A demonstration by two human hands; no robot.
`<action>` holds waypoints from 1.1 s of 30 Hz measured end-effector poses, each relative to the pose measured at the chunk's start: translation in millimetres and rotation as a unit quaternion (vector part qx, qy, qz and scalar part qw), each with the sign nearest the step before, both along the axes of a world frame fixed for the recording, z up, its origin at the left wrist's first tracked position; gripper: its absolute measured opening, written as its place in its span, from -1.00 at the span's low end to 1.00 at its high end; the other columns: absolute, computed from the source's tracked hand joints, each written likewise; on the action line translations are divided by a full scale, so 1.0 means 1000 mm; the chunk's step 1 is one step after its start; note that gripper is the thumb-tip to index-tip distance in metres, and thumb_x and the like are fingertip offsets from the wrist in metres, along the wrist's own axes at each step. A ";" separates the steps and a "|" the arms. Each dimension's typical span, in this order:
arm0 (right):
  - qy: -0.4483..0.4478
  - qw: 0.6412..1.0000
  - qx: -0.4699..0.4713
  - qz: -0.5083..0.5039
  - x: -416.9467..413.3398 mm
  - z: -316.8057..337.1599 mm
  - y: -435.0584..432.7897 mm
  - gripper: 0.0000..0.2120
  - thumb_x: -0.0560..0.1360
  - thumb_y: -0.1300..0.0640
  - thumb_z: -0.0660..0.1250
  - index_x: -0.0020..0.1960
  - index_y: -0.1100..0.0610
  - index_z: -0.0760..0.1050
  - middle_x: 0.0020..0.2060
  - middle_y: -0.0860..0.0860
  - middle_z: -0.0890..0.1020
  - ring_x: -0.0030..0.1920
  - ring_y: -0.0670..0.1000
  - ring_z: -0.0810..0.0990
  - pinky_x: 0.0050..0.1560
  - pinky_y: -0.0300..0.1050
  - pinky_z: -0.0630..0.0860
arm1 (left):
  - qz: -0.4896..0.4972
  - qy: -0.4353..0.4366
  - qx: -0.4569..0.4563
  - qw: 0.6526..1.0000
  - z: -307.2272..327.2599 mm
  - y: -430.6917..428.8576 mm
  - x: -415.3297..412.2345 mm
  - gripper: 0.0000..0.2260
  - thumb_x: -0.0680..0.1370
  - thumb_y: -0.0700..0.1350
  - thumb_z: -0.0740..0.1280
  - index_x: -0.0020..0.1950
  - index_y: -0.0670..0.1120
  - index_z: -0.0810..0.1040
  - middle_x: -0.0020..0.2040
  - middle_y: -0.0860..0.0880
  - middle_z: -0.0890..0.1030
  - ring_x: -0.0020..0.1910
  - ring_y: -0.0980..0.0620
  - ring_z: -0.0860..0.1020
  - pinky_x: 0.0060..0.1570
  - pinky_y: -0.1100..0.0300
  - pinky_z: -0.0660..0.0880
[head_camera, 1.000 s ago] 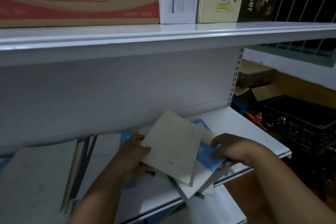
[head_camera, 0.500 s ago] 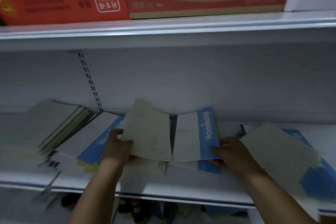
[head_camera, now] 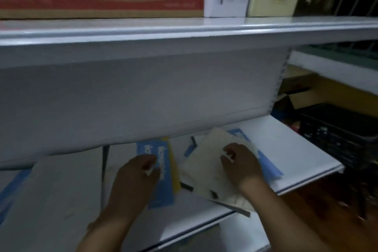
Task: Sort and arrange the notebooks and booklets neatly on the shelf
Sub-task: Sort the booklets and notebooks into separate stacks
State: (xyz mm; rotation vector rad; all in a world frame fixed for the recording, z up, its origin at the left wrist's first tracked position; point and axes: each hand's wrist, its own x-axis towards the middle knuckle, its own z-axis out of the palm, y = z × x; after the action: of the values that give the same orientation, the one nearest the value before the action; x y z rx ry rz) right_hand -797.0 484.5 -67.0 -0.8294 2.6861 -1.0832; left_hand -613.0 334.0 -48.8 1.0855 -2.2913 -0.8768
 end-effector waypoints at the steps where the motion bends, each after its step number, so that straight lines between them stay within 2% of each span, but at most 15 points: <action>1: -0.003 1.000 -0.004 -0.022 -0.012 -0.003 0.014 -0.69 0.52 0.07 0.25 0.25 0.07 0.44 0.20 0.04 0.52 0.19 0.03 0.50 0.15 -0.20 0.36 | -0.029 -0.032 0.003 0.999 -0.005 0.008 -0.023 -0.65 0.49 -0.03 0.34 0.26 -0.06 0.51 0.24 -0.06 0.57 0.15 -0.04 0.55 0.14 0.15 0.43; 4: -0.036 0.996 -0.007 -0.076 -0.038 -0.008 0.052 -0.65 0.50 0.09 0.28 0.27 0.08 0.43 0.21 0.08 0.50 0.21 0.06 0.49 0.07 -0.26 0.33 | -0.087 -0.167 0.006 0.982 -0.016 0.027 -0.077 -0.37 0.46 0.22 0.28 0.43 -0.08 0.29 0.39 -0.08 0.40 0.34 -0.06 0.40 0.29 0.10 0.34; 6: -0.028 0.996 0.014 -0.078 -0.046 -0.012 0.067 -0.63 0.50 0.09 0.28 0.29 0.10 0.43 0.22 0.11 0.51 0.19 0.08 0.50 0.01 -0.25 0.34 | -0.105 -0.221 0.005 0.970 -0.017 0.034 -0.094 -0.37 0.39 0.28 0.31 0.31 -0.10 0.37 0.25 -0.10 0.47 0.20 -0.07 0.48 0.13 0.10 0.44; 9: 0.002 0.997 0.026 -0.072 -0.050 -0.017 0.074 -0.58 0.45 0.00 0.35 0.26 0.14 0.47 0.18 0.10 0.55 0.14 0.06 0.53 -0.06 -0.26 0.35 | -0.099 -0.156 0.063 0.981 -0.017 0.032 -0.096 -0.59 0.36 0.17 0.43 -0.01 -0.05 0.40 -0.04 -0.05 0.52 -0.10 -0.03 0.53 -0.14 0.08 0.54; 11: 0.002 0.996 0.057 -0.065 -0.047 -0.017 0.073 -0.52 0.38 -0.11 0.39 0.18 0.15 0.50 0.10 0.09 0.57 0.08 0.06 0.54 -0.05 -0.18 0.44 | -0.073 -0.082 0.138 0.984 -0.013 0.028 -0.090 -0.73 0.41 0.00 0.44 -0.11 -0.01 0.35 -0.08 -0.08 0.50 -0.18 -0.03 0.52 -0.28 0.04 0.58; 13: 0.017 0.991 0.123 -0.046 -0.040 -0.017 0.069 -0.42 0.30 -0.26 0.39 0.11 0.14 0.49 0.05 0.07 0.55 0.06 0.07 0.54 0.01 -0.08 0.53 | -0.034 -0.007 0.203 0.979 -0.006 0.024 -0.081 -0.78 0.46 -0.13 0.40 -0.03 -0.06 0.38 -0.06 -0.13 0.50 -0.24 -0.02 0.51 -0.45 0.13 0.53; 15: 0.025 0.983 0.182 -0.021 -0.035 -0.016 0.064 -0.32 0.23 -0.36 0.37 0.12 0.12 0.43 0.05 0.06 0.51 0.08 0.08 0.52 0.01 -0.02 0.56 | 0.003 0.042 0.216 0.976 -0.001 0.018 -0.070 -0.71 0.47 -0.15 0.40 0.10 -0.11 0.37 -0.03 -0.14 0.49 -0.22 -0.05 0.52 -0.34 0.10 0.55; 18: -0.048 0.978 0.203 0.004 -0.036 -0.006 0.061 -0.38 0.23 -0.27 0.42 0.12 0.09 0.39 0.06 0.03 0.53 0.04 0.04 0.55 -0.09 -0.13 0.54 | 0.041 0.104 0.226 0.968 0.002 0.011 -0.050 -0.66 0.47 -0.14 0.40 0.17 -0.10 0.37 0.01 -0.11 0.50 -0.24 -0.01 0.52 -0.32 0.12 0.51; 21: -0.136 0.987 0.080 0.024 -0.038 0.012 0.058 -0.74 0.38 0.11 0.43 -0.01 0.14 0.43 -0.09 0.08 0.62 -0.20 0.02 0.57 -0.32 -0.24 0.51 | 0.088 0.174 0.268 0.943 0.007 0.004 -0.022 -0.66 0.47 -0.14 0.40 0.21 -0.13 0.42 0.06 -0.14 0.54 -0.20 -0.02 0.53 -0.27 0.14 0.49; 23: -0.224 0.973 -0.047 0.030 -0.029 0.024 0.051 -0.82 0.43 0.30 0.36 0.01 0.18 0.45 -0.23 0.09 0.58 -0.33 0.02 0.54 -0.51 -0.26 0.46 | 0.134 0.216 0.276 0.927 0.012 -0.005 0.006 -0.74 0.48 -0.16 0.39 0.13 -0.11 0.45 0.08 -0.15 0.55 -0.19 0.00 0.52 -0.26 0.16 0.46; 24: -0.251 0.963 -0.092 0.037 -0.022 0.029 0.044 -0.80 0.45 0.34 0.34 0.03 0.17 0.44 -0.23 0.11 0.57 -0.33 0.04 0.53 -0.50 -0.22 0.45 | 0.164 0.230 0.263 0.923 0.012 -0.012 0.023 -0.75 0.48 -0.17 0.39 0.11 -0.10 0.44 0.07 -0.15 0.55 -0.21 0.00 0.51 -0.28 0.18 0.45; 26: -0.274 0.950 -0.136 0.067 -0.003 0.034 0.023 -0.78 0.46 0.35 0.33 0.04 0.12 0.43 -0.21 0.09 0.57 -0.29 0.06 0.55 -0.47 -0.17 0.47 | 0.222 0.249 0.241 0.911 0.013 -0.025 0.060 -0.72 0.48 -0.18 0.38 0.15 -0.10 0.42 0.08 -0.15 0.52 -0.24 0.00 0.49 -0.32 0.19 0.42; 29: -0.306 0.931 -0.159 0.118 0.037 0.027 -0.026 -0.80 0.46 0.33 0.35 -0.07 0.06 0.44 -0.19 0.07 0.57 -0.28 0.04 0.55 -0.57 -0.23 0.49 | 0.296 0.235 0.231 0.897 0.010 -0.044 0.111 -0.59 0.49 -0.20 0.37 0.30 -0.15 0.37 0.10 -0.15 0.47 -0.30 -0.03 0.44 -0.36 0.17 0.39; 31: -0.311 0.929 -0.143 0.140 0.067 0.016 -0.055 -0.83 0.46 0.27 0.36 -0.02 0.09 0.43 -0.15 0.07 0.58 -0.26 0.00 0.58 -0.55 -0.23 0.52 | 0.332 0.184 0.203 0.902 0.004 -0.053 0.135 -0.53 0.46 -0.21 0.40 0.32 -0.22 0.34 0.15 -0.23 0.49 -0.28 -0.15 0.48 -0.36 0.11 0.42; 33: -0.260 0.949 -0.090 0.154 0.086 0.003 -0.077 -0.83 0.47 0.12 0.35 0.04 0.09 0.45 -0.05 0.09 0.61 -0.18 0.01 0.61 -0.36 -0.13 0.62 | 0.342 0.089 0.146 0.924 0.001 -0.056 0.149 -0.51 0.40 -0.19 0.46 0.26 -0.29 0.38 0.17 -0.31 0.52 -0.11 -0.26 0.56 -0.18 0.01 0.50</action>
State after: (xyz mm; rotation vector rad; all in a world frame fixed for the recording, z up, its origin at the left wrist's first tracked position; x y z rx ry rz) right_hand -710.7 407.9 -64.2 -0.8147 1.9769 -1.2651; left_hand -463.5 278.0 -47.9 1.7044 -1.4795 -0.9712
